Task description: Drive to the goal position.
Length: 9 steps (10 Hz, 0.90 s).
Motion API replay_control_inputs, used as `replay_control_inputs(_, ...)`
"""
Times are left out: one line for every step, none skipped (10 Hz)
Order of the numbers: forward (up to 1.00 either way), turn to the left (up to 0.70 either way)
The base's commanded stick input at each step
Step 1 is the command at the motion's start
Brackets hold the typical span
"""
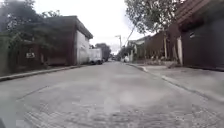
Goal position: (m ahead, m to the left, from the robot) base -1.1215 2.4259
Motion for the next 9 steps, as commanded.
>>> replay_control_inputs(1.0,0.06)
replay_control_inputs(1.0,0.06)
replay_control_inputs(1.0,0.06)
replay_control_inputs(1.0,0.06)
replay_control_inputs(1.0,0.06)
replay_control_inputs(1.0,0.06)
replay_control_inputs(1.0,0.06)
replay_control_inputs(1.0,0.06)
replay_control_inputs(1.0,0.06)
